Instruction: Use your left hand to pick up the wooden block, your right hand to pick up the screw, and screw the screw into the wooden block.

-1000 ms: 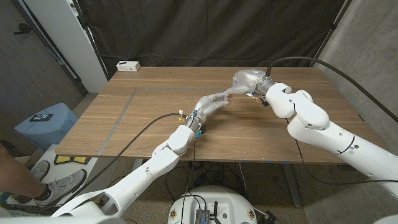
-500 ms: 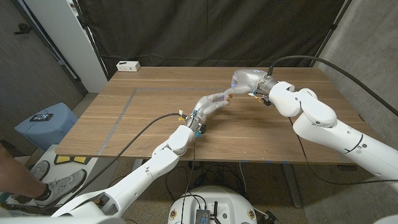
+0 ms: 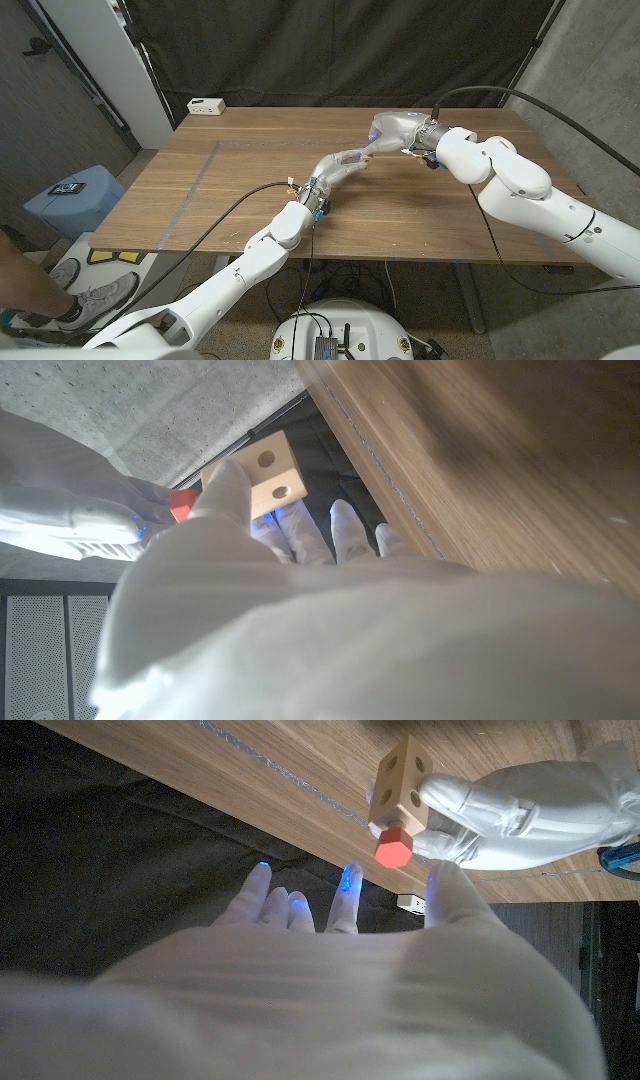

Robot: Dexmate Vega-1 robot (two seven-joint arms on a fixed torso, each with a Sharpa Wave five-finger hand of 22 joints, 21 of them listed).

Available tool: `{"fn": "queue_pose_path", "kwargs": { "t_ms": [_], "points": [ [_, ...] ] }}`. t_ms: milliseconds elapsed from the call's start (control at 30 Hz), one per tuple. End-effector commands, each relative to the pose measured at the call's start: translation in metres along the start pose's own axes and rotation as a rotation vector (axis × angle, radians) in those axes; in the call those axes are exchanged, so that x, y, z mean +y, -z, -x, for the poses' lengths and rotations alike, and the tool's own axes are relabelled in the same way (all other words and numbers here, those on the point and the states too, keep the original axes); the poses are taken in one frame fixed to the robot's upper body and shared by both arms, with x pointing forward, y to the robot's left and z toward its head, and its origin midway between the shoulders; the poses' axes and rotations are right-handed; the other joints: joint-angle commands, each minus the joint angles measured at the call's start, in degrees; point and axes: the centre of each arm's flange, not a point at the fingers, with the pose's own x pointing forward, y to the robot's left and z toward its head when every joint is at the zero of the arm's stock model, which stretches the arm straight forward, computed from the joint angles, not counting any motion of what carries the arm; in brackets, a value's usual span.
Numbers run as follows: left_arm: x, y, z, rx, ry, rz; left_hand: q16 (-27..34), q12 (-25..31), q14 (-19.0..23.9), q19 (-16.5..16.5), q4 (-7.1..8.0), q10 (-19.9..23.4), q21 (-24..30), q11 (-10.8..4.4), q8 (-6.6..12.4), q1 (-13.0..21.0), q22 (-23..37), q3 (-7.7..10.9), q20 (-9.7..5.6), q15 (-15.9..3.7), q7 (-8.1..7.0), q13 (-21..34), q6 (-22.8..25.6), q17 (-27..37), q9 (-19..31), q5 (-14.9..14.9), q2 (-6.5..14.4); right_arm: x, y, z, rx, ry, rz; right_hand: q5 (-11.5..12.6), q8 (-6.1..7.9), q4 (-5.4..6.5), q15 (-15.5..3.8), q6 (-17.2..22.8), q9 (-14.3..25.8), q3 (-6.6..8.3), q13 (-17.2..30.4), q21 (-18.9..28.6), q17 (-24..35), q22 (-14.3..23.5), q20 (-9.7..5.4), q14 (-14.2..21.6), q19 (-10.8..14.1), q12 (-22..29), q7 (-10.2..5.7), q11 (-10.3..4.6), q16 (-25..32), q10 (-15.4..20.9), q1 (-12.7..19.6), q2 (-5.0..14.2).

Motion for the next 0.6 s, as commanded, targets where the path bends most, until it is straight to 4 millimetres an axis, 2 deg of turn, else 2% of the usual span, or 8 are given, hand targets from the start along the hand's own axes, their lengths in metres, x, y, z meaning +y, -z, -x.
{"fn": "queue_pose_path", "kwargs": {
  "t_ms": [33, 200, 367, 467, 600],
  "points": [
    [0.0015, -0.0003, -0.002, 0.0, 0.001, -0.001, -0.1, 0.27, 0.41, 0.05, -0.07, 0.22, 0.49, -0.03, 0.42, 0.09, 0.14, 0.41, 0.21, -4.54, 0.04, 0.15, 0.13, 0.0, 0.31, 0.02, 0.44, 0.0, -0.0015, 0.0009, -0.017, -0.004, 0.017, 0.41, -0.67, -0.39, 0.19, -1.11, -0.25, 0.68, 0.12, 0.03, 0.04, 0.09, 0.19, -0.3, -0.15, -0.21, -0.4, 0.04, 0.17, -0.67, 1.25, -0.03],
    [0.0009, -0.0005, -0.003, -0.001, 0.005, -0.001, -0.13, 0.27, 0.35, 0.04, -0.08, 0.2, 0.48, -0.03, 0.43, 0.12, 0.14, 0.48, 0.24, -4.55, 0.08, 0.13, 0.16, 0.01, 0.31, 0.03, 0.49, 0.0019, -0.0018, 0.0008, -0.017, 0.006, 0.024, 0.47, -1.31, -0.74, -0.07, -1.44, -0.7, 1.37, 0.17, 0.19, -0.01, 0.07, 0.19, -0.21, 0.07, -0.06, -2.07, -0.27, 0.32, -0.93, 2.64, 0.01],
    [0.0007, -0.001, -0.0042, -0.003, 0.007, -0.002, -0.13, 0.27, 0.38, 0.05, -0.1, 0.19, 0.49, -0.02, 0.44, 0.11, 0.14, 0.5, 0.19, -4.55, 0.08, 0.14, 0.17, 0.01, 0.31, 0.02, 0.44, 0.0036, -0.0023, 0.0004, -0.015, 0.018, 0.037, 0.47, -1.62, -0.94, -0.56, -1.17, -1.04, 1.86, 0.21, 0.31, -0.05, 0.06, -0.03, -0.13, 0.34, 0.08, -2.91, -0.81, 0.41, -1.03, 3.75, -0.14],
    [0.0003, -0.0012, -0.0044, -0.002, 0.009, -0.003, -0.13, 0.28, 0.39, 0.07, -0.1, 0.19, 0.49, -0.02, 0.43, 0.09, 0.14, 0.51, 0.15, -4.57, 0.02, 0.14, 0.17, 0.01, 0.31, 0.01, 0.43, 0.0046, -0.0024, 0.0003, -0.015, 0.028, 0.041, 0.42, -1.85, -1.06, -0.93, -0.33, -1.43, 2.42, 0.25, 0.48, -0.12, 0.05, -0.37, 0.21, 0.8, 0.28, -4.38, -2.09, 0.57, -1.1, 5.11, -0.53],
    [-0.0001, -0.0013, -0.0044, -0.002, 0.01, -0.004, -0.15, 0.27, 0.33, 0.05, -0.12, 0.18, 0.48, -0.02, 0.43, 0.12, 0.14, 0.55, 0.19, -4.57, 0.08, 0.13, 0.16, 0.02, 0.31, 0.01, 0.45, 0.0057, -0.0024, 0.0001, -0.017, 0.043, 0.043, 0.29, -1.92, -1.12, -1.53, 0.72, -1.71, 2.86, 0.29, 0.56, -0.17, 0.04, -0.48, 0.81, 1.15, 0.49, -5.33, -3.54, 0.78, -0.99, 6.31, -0.95]
  ]
}}
